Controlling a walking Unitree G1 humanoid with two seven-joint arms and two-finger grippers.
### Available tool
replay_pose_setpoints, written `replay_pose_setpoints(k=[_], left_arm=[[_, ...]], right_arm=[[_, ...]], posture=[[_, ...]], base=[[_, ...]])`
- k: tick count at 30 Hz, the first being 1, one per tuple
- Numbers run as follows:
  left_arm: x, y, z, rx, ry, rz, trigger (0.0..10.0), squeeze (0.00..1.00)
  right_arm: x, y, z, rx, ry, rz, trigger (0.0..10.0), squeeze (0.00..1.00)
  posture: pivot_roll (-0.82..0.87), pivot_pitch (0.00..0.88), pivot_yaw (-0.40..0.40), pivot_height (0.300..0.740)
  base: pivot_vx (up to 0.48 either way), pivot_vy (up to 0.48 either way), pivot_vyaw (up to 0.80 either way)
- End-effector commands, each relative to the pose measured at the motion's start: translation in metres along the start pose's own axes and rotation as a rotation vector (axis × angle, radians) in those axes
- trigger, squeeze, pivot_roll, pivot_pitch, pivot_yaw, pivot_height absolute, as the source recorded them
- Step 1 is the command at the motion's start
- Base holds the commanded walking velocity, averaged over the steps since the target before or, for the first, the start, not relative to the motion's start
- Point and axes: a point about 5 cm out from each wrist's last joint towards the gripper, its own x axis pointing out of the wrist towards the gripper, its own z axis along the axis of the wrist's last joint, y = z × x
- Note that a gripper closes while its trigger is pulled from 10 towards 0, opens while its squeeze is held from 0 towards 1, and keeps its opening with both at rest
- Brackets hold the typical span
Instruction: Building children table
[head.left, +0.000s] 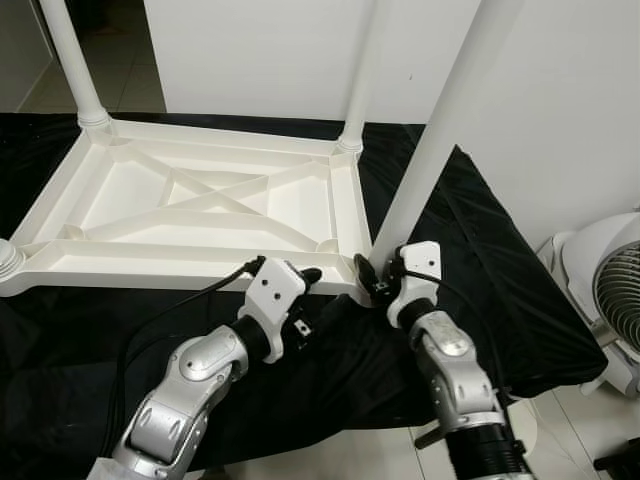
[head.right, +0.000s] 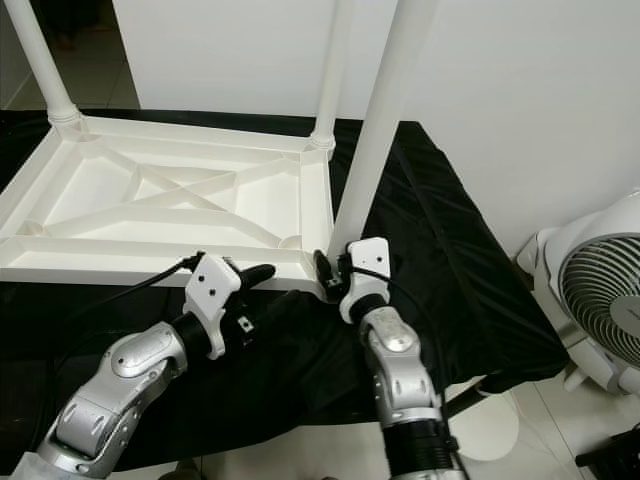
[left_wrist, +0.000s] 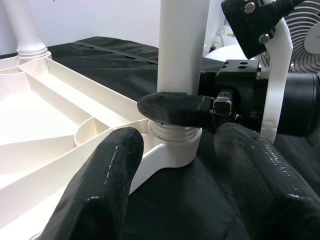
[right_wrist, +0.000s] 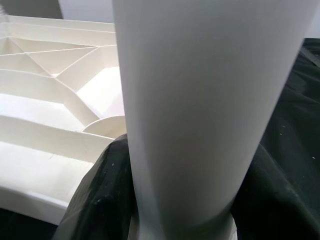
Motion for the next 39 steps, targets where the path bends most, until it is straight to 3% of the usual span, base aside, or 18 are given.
replay_pose_setpoints(k=[1,6,7,11,12,21,28,29,30,39], left_arm=[[0.001,-0.004,-0.001,-0.013,0.002,-0.023,10.0,0.0],[0.001,-0.003,-0.001,-0.012,0.001,-0.021,10.0,0.0],[0.0,-0.003,0.0,-0.012,0.001,-0.019,10.0,0.0],[0.0,-0.002,0.0,-0.01,0.001,-0.017,10.0,0.0],[0.0,-0.002,0.0,-0.011,0.0,-0.014,10.0,0.0],[0.0,-0.002,0.0,-0.011,-0.001,-0.005,10.0,0.0],[-0.001,-0.001,0.0,-0.01,0.0,0.001,10.0,0.0],[-0.001,-0.001,0.0,-0.008,0.001,0.002,10.0,0.0],[-0.002,-0.001,0.0,-0.007,0.002,0.002,10.0,0.0],[-0.004,-0.001,0.0,0.002,0.011,0.01,10.0,0.0]], right_arm=[[-0.004,0.0,-0.012,-0.033,0.071,-0.052,0.0,0.0],[-0.003,0.004,-0.011,-0.028,0.079,-0.053,0.0,0.0],[-0.002,0.005,-0.01,-0.028,0.084,-0.034,10.0,0.0],[-0.002,0.006,-0.009,-0.031,0.082,-0.009,10.0,0.0],[-0.002,0.007,-0.007,-0.021,0.084,0.007,10.0,1.0],[-0.004,0.002,0.0,-0.017,0.057,0.058,10.0,1.0],[-0.001,-0.014,0.005,-0.02,0.043,0.205,10.0,1.0],[0.001,-0.018,0.006,-0.042,0.041,0.248,10.0,0.69],[0.003,-0.021,0.006,-0.053,0.042,0.289,10.0,0.0],[0.012,-0.027,0.007,-0.133,0.029,0.421,10.0,0.0]], posture=[[0.16,0.039,-0.097,0.74],[0.16,0.044,-0.094,0.74],[0.16,0.044,-0.094,0.74],[0.17,0.045,-0.096,0.74],[0.17,0.049,-0.099,0.74],[0.17,0.053,-0.102,0.74],[0.18,0.052,-0.099,0.74],[0.18,0.051,-0.1,0.74],[0.18,0.051,-0.1,0.74],[0.21,0.045,-0.101,0.74]], base=[[0.0,0.0,0.0],[0.0,0.0,0.0],[0.0,0.0,0.0],[0.0,0.0,0.0],[0.0,0.0,0.0],[0.0,0.0,0.0],[0.0,0.0,0.0],[0.0,0.0,0.0],[0.0,0.0,0.0],[0.0,0.0,0.0]])
